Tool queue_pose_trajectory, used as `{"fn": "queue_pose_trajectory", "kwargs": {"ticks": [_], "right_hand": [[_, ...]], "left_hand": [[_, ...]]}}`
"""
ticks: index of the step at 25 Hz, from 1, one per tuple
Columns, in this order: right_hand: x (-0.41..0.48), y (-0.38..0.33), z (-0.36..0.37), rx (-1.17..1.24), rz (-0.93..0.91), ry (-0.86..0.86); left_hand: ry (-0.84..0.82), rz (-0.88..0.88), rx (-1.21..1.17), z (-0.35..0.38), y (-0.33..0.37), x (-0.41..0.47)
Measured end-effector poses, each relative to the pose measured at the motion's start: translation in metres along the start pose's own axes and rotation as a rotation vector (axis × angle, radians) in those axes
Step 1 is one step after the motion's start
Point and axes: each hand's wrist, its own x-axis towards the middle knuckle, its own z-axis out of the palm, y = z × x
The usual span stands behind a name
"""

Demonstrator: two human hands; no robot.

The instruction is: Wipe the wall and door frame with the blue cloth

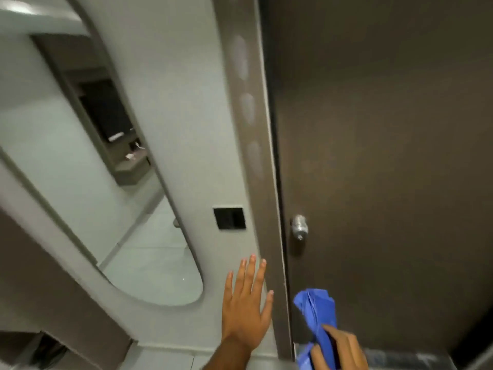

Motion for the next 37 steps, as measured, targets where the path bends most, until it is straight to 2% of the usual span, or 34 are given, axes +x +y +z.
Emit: {"fn": "queue_pose_trajectory", "kwargs": {"ticks": [1, 2, 7, 12, 15, 19, 22, 24, 27, 29, 32, 37], "right_hand": [[0.011, -0.02, 0.014, 0.001, -0.141, 0.064], [0.03, -0.049, 0.017, 0.036, -0.185, 0.084], [0.148, -0.192, 0.037, -0.017, -0.639, 0.178], [0.229, -0.299, 0.062, -0.169, -0.836, 0.332], [0.248, -0.304, 0.08, -0.319, -0.878, 0.351], [0.28, -0.288, 0.104, -0.375, -1.034, 0.295], [0.293, -0.276, 0.123, -0.527, -1.007, 0.245], [0.298, -0.268, 0.135, -0.637, -0.972, 0.288], [0.302, -0.272, 0.143, -0.671, -0.963, 0.363], [0.312, -0.304, 0.141, -0.631, -0.947, 0.423], [0.343, -0.391, 0.121, -0.561, -0.927, 0.484], [0.408, -0.538, 0.059, -0.522, -1.049, 0.545]], "left_hand": [[0.059, -0.032, 0.002, -0.022, -0.017, 0.026], [0.109, -0.05, 0.007, -0.04, -0.029, 0.047], [0.325, -0.047, 0.013, -0.137, -0.068, 0.159], [0.572, -0.051, 0.008, -0.222, -0.075, 0.274], [0.667, -0.061, -0.1, -0.239, -0.077, 0.323], [0.74, 0.051, -0.049, -0.218, -0.084, 0.37], [0.816, 0.115, -0.001, -0.199, -0.098, 0.384], [0.851, 0.139, 0.031, -0.194, -0.102, 0.39], [0.868, 0.151, 0.003, -0.192, -0.1, 0.389], [0.881, 0.172, -0.001, -0.19, -0.1, 0.389], [0.932, 0.191, -0.03, -0.189, -0.102, 0.391], [0.947, 0.197, -0.047, -0.188, -0.102, 0.391]]}}
